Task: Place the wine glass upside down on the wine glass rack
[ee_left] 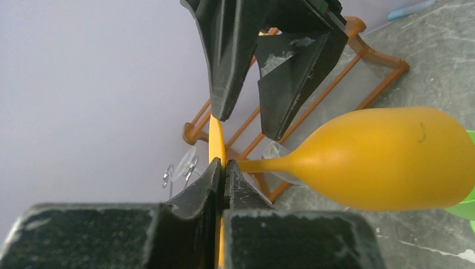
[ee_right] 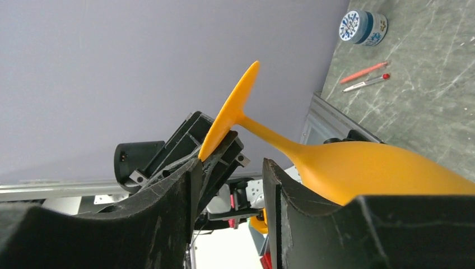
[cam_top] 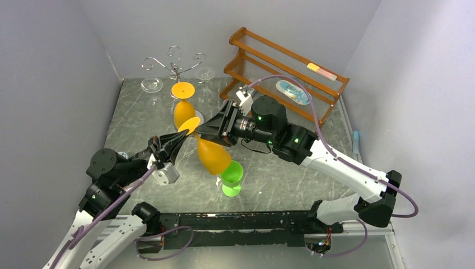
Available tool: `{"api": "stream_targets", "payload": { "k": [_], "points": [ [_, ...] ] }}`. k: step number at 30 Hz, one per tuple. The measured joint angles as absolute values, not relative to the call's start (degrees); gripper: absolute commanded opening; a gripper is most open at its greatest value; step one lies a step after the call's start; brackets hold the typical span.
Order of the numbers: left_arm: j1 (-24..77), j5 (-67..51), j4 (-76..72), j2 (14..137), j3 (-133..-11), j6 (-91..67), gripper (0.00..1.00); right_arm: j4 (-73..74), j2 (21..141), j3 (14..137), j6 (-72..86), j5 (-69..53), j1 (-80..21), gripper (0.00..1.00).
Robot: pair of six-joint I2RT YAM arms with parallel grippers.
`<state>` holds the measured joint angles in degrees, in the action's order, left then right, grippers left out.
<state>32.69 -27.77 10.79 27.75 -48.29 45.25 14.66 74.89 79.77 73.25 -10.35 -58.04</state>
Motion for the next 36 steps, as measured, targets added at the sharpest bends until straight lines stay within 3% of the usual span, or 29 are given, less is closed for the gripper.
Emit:
{"api": "stream_targets", "payload": {
  "k": [7, 11, 16, 22, 27, 33, 36],
  "points": [
    [36.95, -24.67, 12.58, 27.20, -47.64, 51.03, 0.05, 11.60, 74.89, 79.64, 75.29, -9.10, -58.15, 0.48],
    [38.70, -22.92, 13.23, 27.22, -47.29, 53.36, 0.05, 10.63, 74.89, 79.33, 75.81, -8.67, -58.15, 0.43],
    [39.13, -22.04, 13.61, 27.27, -47.29, 55.18, 0.05, 10.87, 74.94, 78.72, 76.27, -8.10, -58.15, 0.29],
    [39.22, -21.50, 14.68, 27.27, -47.29, 56.45, 0.06, 11.53, 74.94, 77.58, 77.14, -7.75, -58.13, 0.00],
    [39.22, -20.73, 15.31, 27.16, -47.29, 56.16, 0.32, 11.55, 74.94, 76.82, 77.97, -7.49, -58.08, 0.00],
    [39.29, -20.05, 16.47, 25.89, -47.68, 44.49, 0.44, 10.41, 73.89, 73.38, 77.56, -6.74, -57.91, 0.00],
    [39.29, -18.74, 15.88, 22.63, -47.59, 30.11, 0.49, 9.63, 71.37, 70.87, 76.97, -6.50, -57.80, 0.00]
  ]
}}
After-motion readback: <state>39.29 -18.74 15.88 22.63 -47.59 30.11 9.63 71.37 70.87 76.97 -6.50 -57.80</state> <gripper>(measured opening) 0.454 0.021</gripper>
